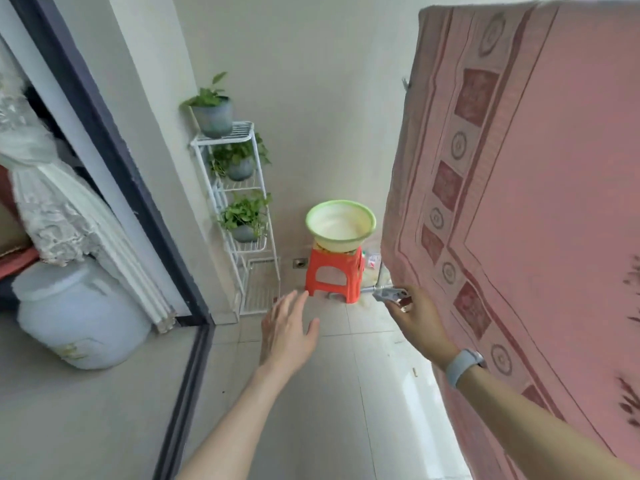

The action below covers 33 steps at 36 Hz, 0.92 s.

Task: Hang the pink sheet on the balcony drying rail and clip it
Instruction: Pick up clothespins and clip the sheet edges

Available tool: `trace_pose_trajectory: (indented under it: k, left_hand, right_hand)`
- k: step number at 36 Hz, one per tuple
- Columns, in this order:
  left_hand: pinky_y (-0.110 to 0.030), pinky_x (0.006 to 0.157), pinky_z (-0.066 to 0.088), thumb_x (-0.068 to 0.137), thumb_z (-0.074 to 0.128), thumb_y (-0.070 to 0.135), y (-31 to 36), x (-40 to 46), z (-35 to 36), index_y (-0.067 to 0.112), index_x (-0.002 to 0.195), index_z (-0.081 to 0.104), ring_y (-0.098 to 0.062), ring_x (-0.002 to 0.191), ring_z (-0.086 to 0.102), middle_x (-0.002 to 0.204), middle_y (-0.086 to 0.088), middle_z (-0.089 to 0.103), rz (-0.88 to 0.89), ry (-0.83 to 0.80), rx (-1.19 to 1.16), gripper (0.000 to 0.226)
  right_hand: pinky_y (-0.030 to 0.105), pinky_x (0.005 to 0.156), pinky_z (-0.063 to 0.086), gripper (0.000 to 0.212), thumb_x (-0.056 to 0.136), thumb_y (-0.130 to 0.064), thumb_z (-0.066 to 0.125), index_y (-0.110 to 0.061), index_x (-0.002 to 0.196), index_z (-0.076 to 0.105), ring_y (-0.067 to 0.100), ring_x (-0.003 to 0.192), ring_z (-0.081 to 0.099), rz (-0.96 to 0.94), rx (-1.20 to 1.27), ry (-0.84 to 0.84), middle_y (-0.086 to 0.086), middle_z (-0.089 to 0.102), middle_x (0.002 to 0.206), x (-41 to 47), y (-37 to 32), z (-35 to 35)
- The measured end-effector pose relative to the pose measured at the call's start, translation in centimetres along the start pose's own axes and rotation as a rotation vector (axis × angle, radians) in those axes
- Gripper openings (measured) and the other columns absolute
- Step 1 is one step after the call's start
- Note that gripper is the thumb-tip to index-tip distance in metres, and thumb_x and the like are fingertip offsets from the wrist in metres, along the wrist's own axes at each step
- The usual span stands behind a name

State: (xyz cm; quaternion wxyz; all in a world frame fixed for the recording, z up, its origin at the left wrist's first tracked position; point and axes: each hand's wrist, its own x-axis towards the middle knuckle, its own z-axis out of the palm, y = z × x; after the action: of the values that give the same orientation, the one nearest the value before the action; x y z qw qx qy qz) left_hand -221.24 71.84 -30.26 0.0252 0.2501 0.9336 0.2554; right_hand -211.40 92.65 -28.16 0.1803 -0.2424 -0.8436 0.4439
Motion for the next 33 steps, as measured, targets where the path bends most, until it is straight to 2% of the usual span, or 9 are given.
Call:
trace_pose_trajectory:
  k: [3,6,10,14,17,22,26,30,33]
  left_hand:
    - [-0.038,0.111,0.020,0.092,0.045,0.036,0.0,8.2,-0.5,0.022,0.142,0.030,-0.018,0.138,0.022,0.150,0.000,0.027,0.036,-0.012,-0.027,0.053]
    - [-0.039,0.111,0.022,0.091,0.049,0.033,0.6,15.8,0.5,0.018,0.140,0.034,-0.022,0.136,0.024,0.147,-0.005,0.030,0.083,-0.054,-0.080,0.053]
    - [-0.045,0.110,0.026,0.087,0.054,0.028,1.6,25.3,3.4,0.016,0.137,0.040,-0.026,0.133,0.030,0.143,-0.009,0.037,0.123,-0.081,-0.123,0.053]
    - [-0.045,0.108,0.029,0.086,0.053,0.026,2.3,34.3,7.1,0.018,0.136,0.039,-0.026,0.130,0.034,0.139,-0.006,0.039,0.143,-0.136,-0.155,0.053]
    - [-0.043,0.111,0.024,0.089,0.051,0.029,3.0,41.1,9.6,0.020,0.138,0.037,-0.025,0.134,0.028,0.145,-0.005,0.034,0.104,-0.164,-0.181,0.052]
    - [-0.039,0.110,0.026,0.089,0.052,0.028,4.0,52.4,12.9,0.019,0.137,0.038,-0.023,0.134,0.030,0.143,-0.007,0.037,0.145,-0.210,-0.151,0.051]
    - [-0.040,0.108,0.029,0.091,0.049,0.032,5.2,60.0,14.0,0.021,0.137,0.037,-0.022,0.133,0.030,0.143,-0.003,0.037,0.172,-0.203,-0.137,0.049]
    - [-0.036,0.104,0.033,0.091,0.049,0.032,5.7,66.2,15.6,0.020,0.138,0.037,-0.022,0.132,0.033,0.143,-0.003,0.037,0.206,-0.246,-0.140,0.050]
    - [-0.032,0.104,0.028,0.091,0.051,0.029,6.8,71.2,17.3,0.017,0.138,0.036,-0.021,0.131,0.034,0.141,-0.004,0.040,0.267,-0.325,-0.199,0.051]
  right_hand:
    - [0.006,0.062,0.039,0.031,0.082,-0.024,0.066,-0.009,0.105,0.053,0.012,0.079,0.053,0.006,0.040,0.049,0.002,0.059,0.096,6.1,-1.6,0.0]
    - [0.006,0.063,0.039,0.027,0.081,-0.024,0.068,-0.010,0.099,0.053,0.014,0.082,0.054,0.020,0.060,0.110,0.002,0.059,0.092,12.0,-1.3,-0.2]
    - [0.007,0.065,0.037,0.016,0.082,-0.020,0.067,-0.017,0.093,0.055,0.001,0.077,0.051,0.033,0.001,0.138,-0.018,0.055,0.083,20.1,0.3,-0.5]
    - [0.022,0.077,0.037,0.037,0.089,-0.021,0.057,-0.007,0.122,0.049,0.014,0.090,0.050,0.071,-0.114,0.161,0.005,0.051,0.106,29.5,3.6,0.3]
    - [0.024,0.080,0.038,0.041,0.092,-0.020,0.052,-0.007,0.129,0.043,0.019,0.094,0.050,0.096,-0.125,0.189,0.003,0.042,0.105,36.8,5.5,0.9]
    - [0.025,0.078,0.039,0.036,0.089,-0.019,0.057,-0.010,0.122,0.046,0.019,0.090,0.052,0.164,-0.094,0.212,0.002,0.046,0.102,48.4,7.3,0.9]
    - [0.026,0.072,0.041,0.019,0.086,-0.018,0.061,-0.016,0.100,0.049,0.021,0.085,0.053,0.190,-0.115,0.188,0.002,0.050,0.094,55.3,8.2,1.0]
    - [0.034,0.082,0.048,0.024,0.085,-0.017,0.061,-0.012,0.106,0.051,0.017,0.088,0.052,0.255,-0.140,0.159,0.006,0.048,0.103,60.3,8.9,1.3]
    - [0.037,0.088,0.047,0.024,0.085,-0.015,0.059,-0.010,0.108,0.053,0.020,0.093,0.054,0.325,-0.150,0.187,0.005,0.047,0.102,63.3,9.5,1.8]
